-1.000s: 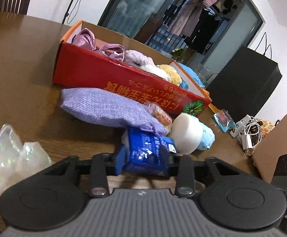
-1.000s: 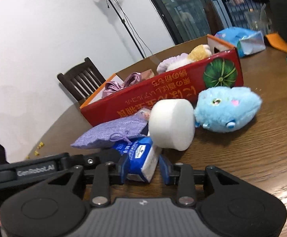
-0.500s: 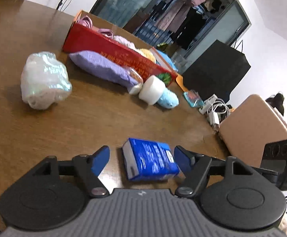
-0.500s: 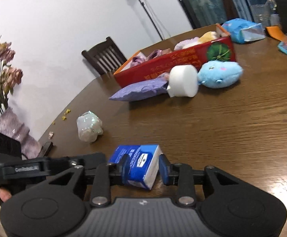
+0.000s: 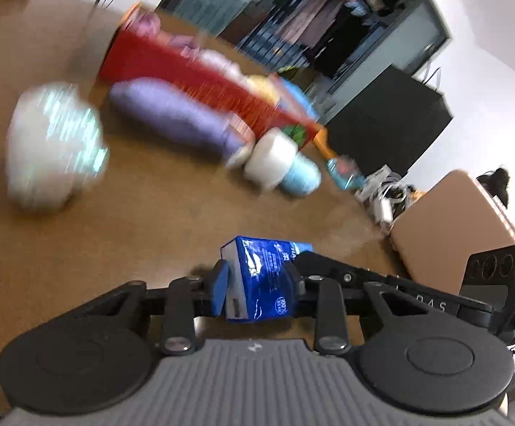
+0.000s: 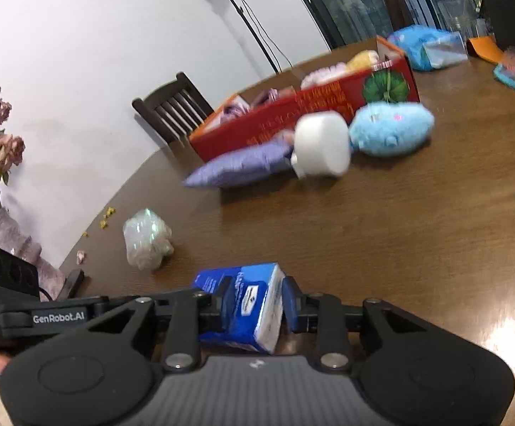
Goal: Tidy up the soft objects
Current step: 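Carry the blue tissue pack into the red box and open both grippers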
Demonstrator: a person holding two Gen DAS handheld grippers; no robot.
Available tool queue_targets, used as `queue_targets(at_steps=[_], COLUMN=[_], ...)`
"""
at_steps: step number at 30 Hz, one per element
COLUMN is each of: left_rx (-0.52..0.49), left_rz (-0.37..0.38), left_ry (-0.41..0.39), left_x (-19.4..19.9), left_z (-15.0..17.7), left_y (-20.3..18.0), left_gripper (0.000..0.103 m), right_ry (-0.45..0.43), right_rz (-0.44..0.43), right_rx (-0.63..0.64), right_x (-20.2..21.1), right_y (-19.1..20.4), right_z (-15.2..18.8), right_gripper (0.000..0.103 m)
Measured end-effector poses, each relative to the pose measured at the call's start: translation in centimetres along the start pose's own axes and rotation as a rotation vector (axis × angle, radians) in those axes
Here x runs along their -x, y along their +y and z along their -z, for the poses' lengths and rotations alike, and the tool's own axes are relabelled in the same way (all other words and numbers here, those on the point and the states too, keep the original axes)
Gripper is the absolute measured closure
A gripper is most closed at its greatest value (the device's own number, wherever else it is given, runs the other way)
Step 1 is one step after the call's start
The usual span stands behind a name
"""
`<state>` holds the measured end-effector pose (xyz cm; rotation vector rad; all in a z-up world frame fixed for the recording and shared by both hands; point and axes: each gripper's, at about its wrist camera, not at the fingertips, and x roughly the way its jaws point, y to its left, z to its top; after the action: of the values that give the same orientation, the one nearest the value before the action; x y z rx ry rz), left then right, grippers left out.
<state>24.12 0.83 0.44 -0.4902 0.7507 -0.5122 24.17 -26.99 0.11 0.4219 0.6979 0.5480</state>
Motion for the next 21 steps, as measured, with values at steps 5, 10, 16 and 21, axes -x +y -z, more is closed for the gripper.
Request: queue_targets(at_steps=[5, 10, 16, 21], left_rx=[-0.064, -0.005, 0.106, 0.052], left_rz=[0.019, -0.002, -0.173, -0.244], left_ry=[-0.106, -0.062, 0.028, 0.052], left_x=[-1.2, -6.8, -15.5, -16.6], left_z=[-9.1, -19.1, -25.1, -26.2], left_y=[-1.5, 0.2, 5.1, 5.5], left_gripper=[0.071, 0.071, 0.066, 0.061], right_ry=[-0.157, -0.192, -0.039, 0.051], right_rz=[-0.010, 0.035, 0.131, 0.265], right_rx=[0.107, 0.123, 0.068, 0.102], right_x=[-0.7, -6.4, -17.9, -23.6], right_y=[1.6, 0.7, -2.5, -3.4], right_z=[-7.7, -17.2, -24.4, -24.8], right_gripper=[0.076, 0.077, 0.077, 0.082])
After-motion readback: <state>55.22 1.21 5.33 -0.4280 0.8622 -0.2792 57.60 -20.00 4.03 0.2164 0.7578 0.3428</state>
